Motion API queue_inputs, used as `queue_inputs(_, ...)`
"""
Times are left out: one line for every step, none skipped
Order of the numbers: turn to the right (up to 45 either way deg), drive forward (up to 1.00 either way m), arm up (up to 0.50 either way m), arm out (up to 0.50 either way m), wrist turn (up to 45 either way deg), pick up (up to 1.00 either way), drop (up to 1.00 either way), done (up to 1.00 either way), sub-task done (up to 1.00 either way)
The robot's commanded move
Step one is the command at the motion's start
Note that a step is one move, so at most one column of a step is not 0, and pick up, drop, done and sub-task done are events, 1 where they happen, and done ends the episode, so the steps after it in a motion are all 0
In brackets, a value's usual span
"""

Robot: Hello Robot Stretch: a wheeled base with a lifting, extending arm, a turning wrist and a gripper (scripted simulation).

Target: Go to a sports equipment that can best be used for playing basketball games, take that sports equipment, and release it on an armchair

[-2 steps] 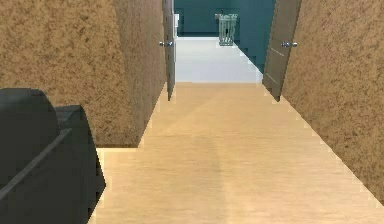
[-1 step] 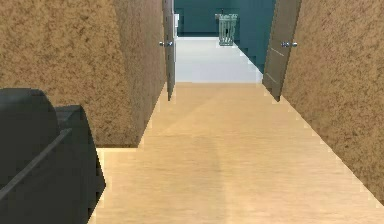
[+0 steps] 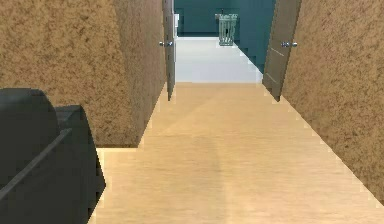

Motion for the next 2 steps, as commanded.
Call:
queue_inputs(0.0,0.0,0.0,0.0,0.0,0.0,1.0,0.0,0.0)
queue_inputs(0.0,0.0,0.1,0.0,0.0,0.0,0.0,0.0,0.0)
